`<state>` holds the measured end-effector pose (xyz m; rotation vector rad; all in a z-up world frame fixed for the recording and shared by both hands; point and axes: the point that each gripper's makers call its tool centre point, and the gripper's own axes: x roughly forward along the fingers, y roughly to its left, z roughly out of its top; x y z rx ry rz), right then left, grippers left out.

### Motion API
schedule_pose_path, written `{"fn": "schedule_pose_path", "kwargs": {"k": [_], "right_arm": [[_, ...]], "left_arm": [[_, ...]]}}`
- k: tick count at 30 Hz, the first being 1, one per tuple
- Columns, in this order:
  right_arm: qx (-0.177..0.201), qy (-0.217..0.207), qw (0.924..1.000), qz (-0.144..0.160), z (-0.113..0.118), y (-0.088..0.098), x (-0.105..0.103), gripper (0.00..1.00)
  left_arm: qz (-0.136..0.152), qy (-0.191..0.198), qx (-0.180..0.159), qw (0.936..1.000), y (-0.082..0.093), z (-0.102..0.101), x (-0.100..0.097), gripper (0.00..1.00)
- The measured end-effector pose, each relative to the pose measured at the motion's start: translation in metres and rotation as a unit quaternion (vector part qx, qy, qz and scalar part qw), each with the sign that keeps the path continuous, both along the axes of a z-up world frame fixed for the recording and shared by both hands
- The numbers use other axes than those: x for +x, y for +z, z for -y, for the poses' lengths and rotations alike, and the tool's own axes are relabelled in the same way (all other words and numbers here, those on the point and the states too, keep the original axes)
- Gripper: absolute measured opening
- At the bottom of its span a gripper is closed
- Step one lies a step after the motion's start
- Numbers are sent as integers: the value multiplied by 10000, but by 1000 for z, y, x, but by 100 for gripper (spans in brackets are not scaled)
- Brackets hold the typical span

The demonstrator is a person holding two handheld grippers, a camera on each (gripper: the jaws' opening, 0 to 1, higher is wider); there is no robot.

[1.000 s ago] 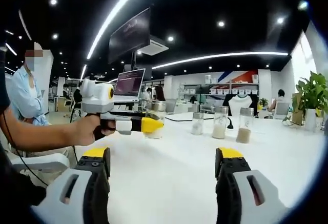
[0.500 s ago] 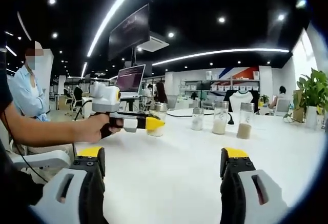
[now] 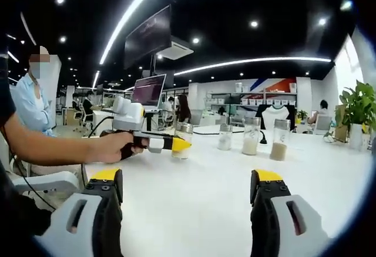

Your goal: Rotate the seasoning bottle until the label or dispensing opening points toward the visible target arrow and the bottle remains upright within the marked orientation range

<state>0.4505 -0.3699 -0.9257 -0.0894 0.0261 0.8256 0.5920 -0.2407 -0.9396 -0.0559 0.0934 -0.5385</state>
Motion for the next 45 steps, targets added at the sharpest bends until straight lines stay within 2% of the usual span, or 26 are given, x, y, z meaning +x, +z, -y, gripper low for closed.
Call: {"fn": "schedule_pose_path", "kwargs": {"k": [5, 11, 19, 24, 26, 29, 45], "right_arm": [[7, -32, 10000, -85, 1, -2, 1, 92], [13, -95, 9996, -268, 1, -8, 3, 97], [17, -102, 9995, -295, 1, -10, 4, 98], [5, -87, 9995, -314, 0, -11, 3, 98], [11, -79, 9994, -328, -1, -12, 3, 98], [7, -70, 9994, -334, -2, -12, 2, 98], [5, -71, 9992, -382, -2, -14, 2, 98]], "left_arm": [[-16, 23, 76, 10000, -3, 0, 3, 34], [-86, -4, 89, 9999, -6, 0, 5, 35], [-83, -167, -1, 9998, -7, 1, 8, 35], [-84, -206, 85, 9997, -8, 1, 7, 35], [30, -260, 348, 9991, -9, 4, 7, 35], [36, -282, 455, 9986, -10, 7, 7, 35], [53, -336, 475, 9983, -8, 9, 8, 35]]}}
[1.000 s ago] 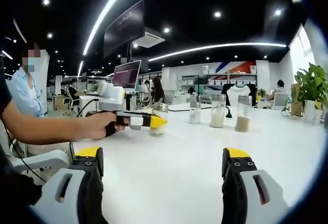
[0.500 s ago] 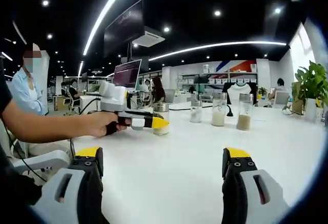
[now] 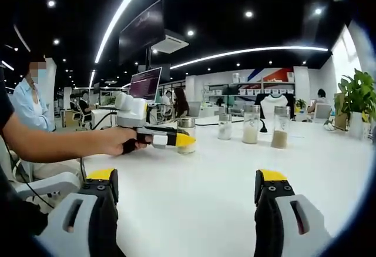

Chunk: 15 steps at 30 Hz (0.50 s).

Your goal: Rotate the seasoning bottle until the label or dispensing opening points toward the visible target arrow and the bottle remains upright within the marked orientation range

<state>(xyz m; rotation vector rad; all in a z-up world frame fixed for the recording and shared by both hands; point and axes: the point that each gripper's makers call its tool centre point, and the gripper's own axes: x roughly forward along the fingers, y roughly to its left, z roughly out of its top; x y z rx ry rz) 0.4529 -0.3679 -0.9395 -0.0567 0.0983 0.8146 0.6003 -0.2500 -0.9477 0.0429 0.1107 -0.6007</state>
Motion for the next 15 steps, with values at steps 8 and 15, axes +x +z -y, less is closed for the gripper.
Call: {"fn": "schedule_pose_path", "kwargs": {"k": [8, 15], "right_arm": [[-3, -6, 10000, -20, 0, -1, 0, 98], [6, 0, 10000, -51, 1, -1, 1, 98]], "left_arm": [[-14, 6, 10, 10000, 0, 0, 1, 35], [65, 47, -43, 10000, 11, -4, -7, 51]]}}
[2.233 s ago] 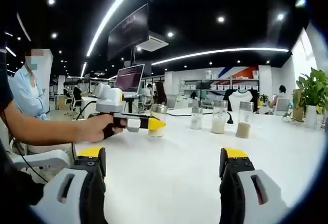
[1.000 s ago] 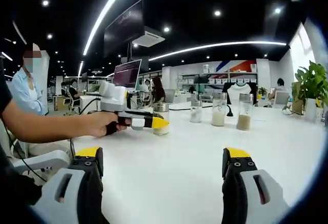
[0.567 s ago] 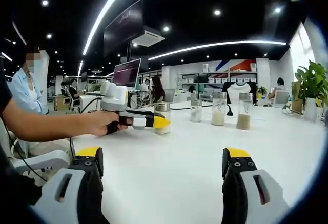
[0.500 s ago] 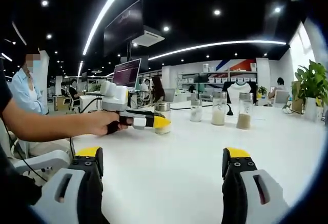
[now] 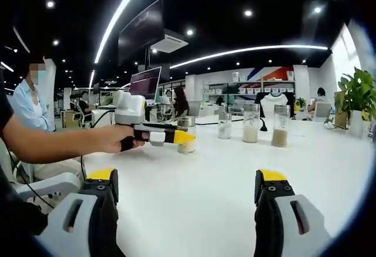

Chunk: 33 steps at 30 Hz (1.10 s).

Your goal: Rotate the seasoning bottle until the label or dispensing opening points toward the visible target arrow and the bottle remains upright within the marked orientation range

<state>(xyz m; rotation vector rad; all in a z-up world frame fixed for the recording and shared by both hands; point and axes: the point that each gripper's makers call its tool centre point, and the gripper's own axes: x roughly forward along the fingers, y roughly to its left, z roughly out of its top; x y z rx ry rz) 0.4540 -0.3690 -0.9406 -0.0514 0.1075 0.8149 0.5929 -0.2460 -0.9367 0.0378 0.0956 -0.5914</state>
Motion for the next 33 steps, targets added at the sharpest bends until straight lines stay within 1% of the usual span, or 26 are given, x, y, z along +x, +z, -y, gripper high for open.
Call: {"fn": "schedule_pose_path", "kwargs": {"k": [2, 4, 7, 9, 11, 14, 16, 17, 18, 19, 21, 22, 23, 24, 26, 27, 28, 29, 30, 32, 33], "right_arm": [[-8, 1, 10000, 1, 0, 0, 1, 98], [56, -9, 10000, 7, 0, 3, 1, 99], [178, 17, 9998, -57, 0, 6, 2, 100], [208, -21, 9998, 8, 0, 9, 4, 100], [211, -12, 9998, 25, 0, 10, 4, 100], [221, -81, 9997, 93, 3, 12, 7, 100], [317, -141, 9993, 106, 6, 14, 9, 100], [358, -164, 9992, 116, 8, 15, 10, 100], [388, -192, 9990, 127, 9, 16, 12, 100], [411, -227, 9988, 134, 10, 16, 14, 100], [446, -247, 9986, 163, 11, 17, 15, 100], [488, -259, 9984, 143, 12, 17, 16, 100], [501, -262, 9983, 120, 12, 17, 17, 100], [493, -280, 9983, 89, 13, 15, 17, 100], [489, -317, 9983, 97, 14, 15, 18, 100], [499, -317, 9982, 108, 14, 16, 19, 100], [519, -315, 9981, 126, 15, 17, 19, 100], [575, -325, 9976, 221, 15, 21, 20, 100], [535, -311, 9978, 230, 15, 22, 20, 100], [446, -308, 9982, 274, 16, 27, 25, 100], [465, -314, 9980, 281, 17, 29, 27, 100]], "left_arm": [[-21, -16, -11, 10000, 1, -1, -5, 53], [-23, 8, -3, 10000, 0, -2, -10, 58], [-8, 8, -65, 10000, 0, -1, -18, 69], [4, 54, -111, 9999, 0, -2, -20, 73], [-17, 59, -128, 9999, -1, 0, -27, 75], [-14, 116, -155, 9998, -2, -1, -34, 82], [-45, 154, -214, 9996, -2, 0, -40, 89], [-54, 131, -281, 9995, 0, 4, -47, 92], [-50, 134, -281, 9995, 0, 5, -48, 96], [21, 158, -280, 9995, 3, 6, -53, 99], [178, 94, -178, 9996, 6, 10, -59, 100], [231, 46, 56, 9997, 4, 12, -62, 100], [204, 44, 231, 9995, 0, 12, -64, 100], [206, 71, 254, 9994, 0, 14, -66, 100], [267, -5, 194, 9995, 4, 17, -72, 100], [269, -21, 210, 9994, 4, 17, -74, 100], [310, 6, 309, 9990, 5, 17, -77, 100], [340, 37, 316, 9989, 6, 17, -79, 100], [344, 38, 297, 9990, 7, 18, -82, 99], [404, 3, 99, 9991, 13, 19, -86, 99], [364, 33, -125, 9993, 17, 20, -90, 100]]}}
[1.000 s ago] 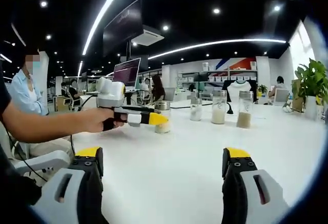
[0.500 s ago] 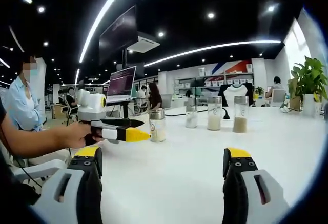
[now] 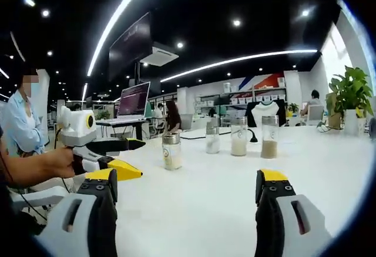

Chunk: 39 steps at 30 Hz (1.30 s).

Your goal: Rotate the seasoning bottle until the label or dispensing opening points toward the visible target arrow and the bottle remains upright within the marked orientation range

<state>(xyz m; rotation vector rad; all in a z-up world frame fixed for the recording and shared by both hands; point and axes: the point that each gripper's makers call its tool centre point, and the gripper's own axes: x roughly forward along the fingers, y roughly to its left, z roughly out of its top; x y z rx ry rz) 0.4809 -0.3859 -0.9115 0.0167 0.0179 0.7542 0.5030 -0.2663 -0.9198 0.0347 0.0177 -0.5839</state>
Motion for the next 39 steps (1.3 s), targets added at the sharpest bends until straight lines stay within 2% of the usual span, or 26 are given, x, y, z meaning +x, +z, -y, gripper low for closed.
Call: {"fn": "schedule_pose_path", "kwargs": {"k": [2, 4, 5, 10, 14, 24, 27, 31, 34, 39], "right_arm": [[64, 31, 10000, -32, 0, 5, 5, 100], [28, 30, 10000, -19, -1, 6, 7, 100], [-53, 23, 10000, 9, -2, 7, 9, 100], [39, 7, 9999, 104, -5, 17, 22, 100], [-94, -29, 9998, 158, -10, 19, 35, 100], [-164, -23, 9997, 176, -17, 16, 63, 95], [-236, -25, 9996, 165, -19, 12, 71, 94], [-220, -6, 9997, 132, -23, 8, 84, 94], [-196, 29, 9997, 128, -27, 8, 93, 95], [-502, 66, 9986, 137, -34, 0, 108, 91]], "left_arm": [[-183, -150, -323, 9992, 0, 5, -8, 99], [-425, -194, -391, 9981, -7, 5, -9, 100], [-443, -92, -307, 9985, -12, 3, -7, 100], [-265, -51, -171, 9995, -14, 6, -16, 100], [-220, -116, -145, 9996, -12, 9, -21, 100], [-247, -64, -22, 9997, -14, 14, -23, 100], [-410, -24, 251, 9988, -23, 14, -23, 100], [-413, -171, -36, 9990, -16, 18, -27, 100], [-446, -164, -37, 9989, -17, 19, -27, 100], [-436, -134, 87, 9989, -20, 19, -26, 100]]}}
